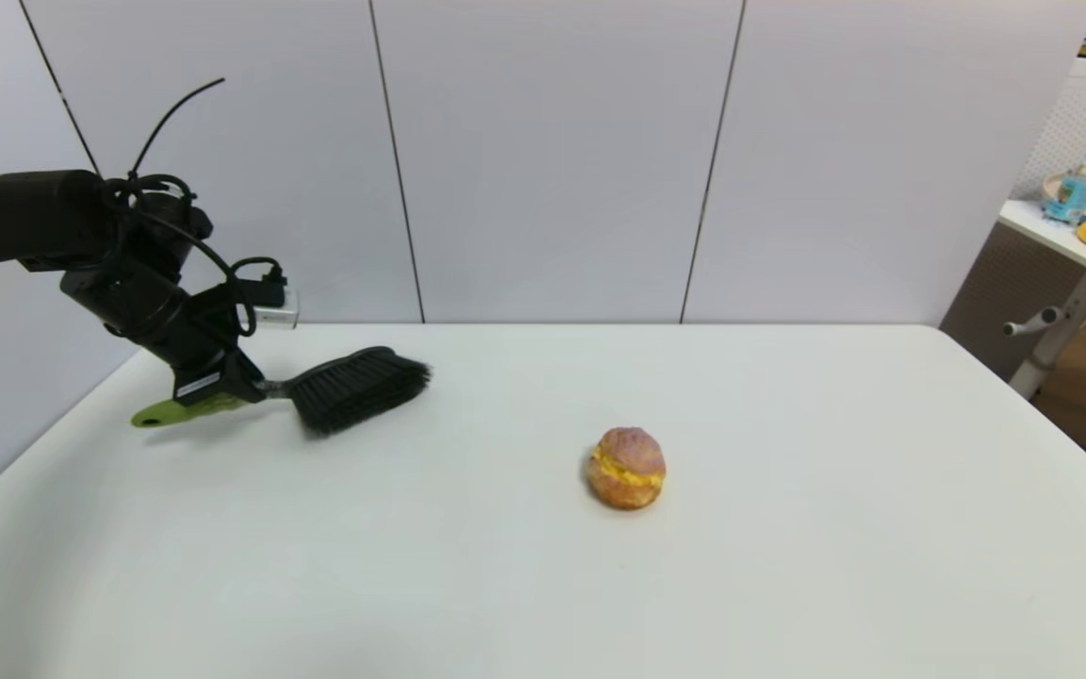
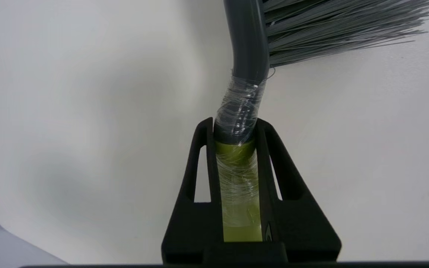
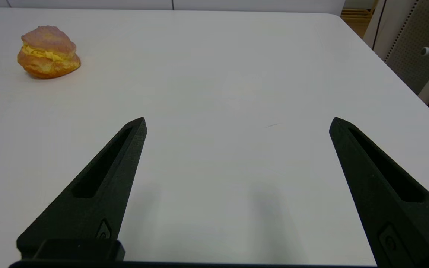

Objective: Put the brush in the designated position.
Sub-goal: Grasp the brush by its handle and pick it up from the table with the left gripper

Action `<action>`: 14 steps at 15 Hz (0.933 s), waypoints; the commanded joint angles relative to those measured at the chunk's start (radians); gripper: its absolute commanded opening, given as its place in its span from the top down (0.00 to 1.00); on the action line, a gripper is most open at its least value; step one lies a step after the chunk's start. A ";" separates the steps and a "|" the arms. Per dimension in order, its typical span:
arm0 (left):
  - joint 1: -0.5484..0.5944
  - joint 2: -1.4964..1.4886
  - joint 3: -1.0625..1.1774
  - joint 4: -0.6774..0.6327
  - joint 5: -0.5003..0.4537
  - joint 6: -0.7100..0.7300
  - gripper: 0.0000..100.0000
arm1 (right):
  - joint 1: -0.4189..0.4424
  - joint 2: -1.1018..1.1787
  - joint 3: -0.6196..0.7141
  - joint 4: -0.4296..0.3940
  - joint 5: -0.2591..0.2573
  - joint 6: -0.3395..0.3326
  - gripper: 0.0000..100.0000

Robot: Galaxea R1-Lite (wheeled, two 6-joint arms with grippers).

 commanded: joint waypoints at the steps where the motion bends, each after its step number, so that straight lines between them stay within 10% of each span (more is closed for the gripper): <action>1: -0.023 -0.110 0.002 0.038 -0.003 0.010 1.00 | 0.000 0.001 0.002 0.000 0.001 0.000 0.00; 14: -0.103 -0.252 -0.003 0.036 -0.010 0.006 1.00 | 0.000 0.001 0.002 0.000 0.001 0.000 0.00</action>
